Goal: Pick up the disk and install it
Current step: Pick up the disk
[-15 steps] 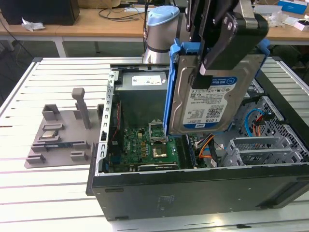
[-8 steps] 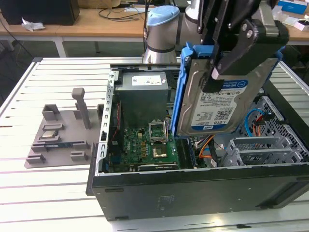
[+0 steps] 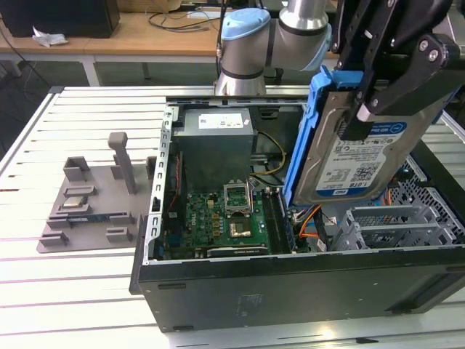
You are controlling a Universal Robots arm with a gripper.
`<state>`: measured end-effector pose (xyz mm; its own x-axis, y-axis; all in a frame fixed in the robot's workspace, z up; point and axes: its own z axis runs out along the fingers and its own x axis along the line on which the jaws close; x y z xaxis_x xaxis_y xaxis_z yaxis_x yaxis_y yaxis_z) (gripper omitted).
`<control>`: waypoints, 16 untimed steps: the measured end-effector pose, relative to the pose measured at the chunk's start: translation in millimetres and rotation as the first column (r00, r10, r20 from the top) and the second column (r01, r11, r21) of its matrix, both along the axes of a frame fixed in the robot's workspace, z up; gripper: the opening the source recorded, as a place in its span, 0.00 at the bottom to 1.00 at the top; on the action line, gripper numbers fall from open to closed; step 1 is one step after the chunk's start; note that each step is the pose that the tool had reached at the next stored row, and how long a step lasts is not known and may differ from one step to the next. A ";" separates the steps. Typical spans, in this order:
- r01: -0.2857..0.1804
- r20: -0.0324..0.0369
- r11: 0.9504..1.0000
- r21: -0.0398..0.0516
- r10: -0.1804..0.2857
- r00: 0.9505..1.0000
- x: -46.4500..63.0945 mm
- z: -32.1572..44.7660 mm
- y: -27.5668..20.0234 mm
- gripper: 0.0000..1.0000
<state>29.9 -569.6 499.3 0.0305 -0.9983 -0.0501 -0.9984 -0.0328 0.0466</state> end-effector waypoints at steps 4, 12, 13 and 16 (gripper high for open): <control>0.000 0.000 1.000 0.000 0.000 1.000 2.4 -0.7 0.0 0.37; 0.000 0.000 1.000 0.000 0.000 1.000 5.5 -2.6 0.0 0.37; 0.000 0.000 1.000 -0.001 0.000 1.000 6.2 -2.8 0.0 0.37; 0.000 0.000 1.000 -0.002 0.000 1.000 12.1 -3.5 0.0 0.37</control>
<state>42.0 -569.6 495.8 0.0304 -0.9984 -0.0484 -0.9984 -0.0326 0.0467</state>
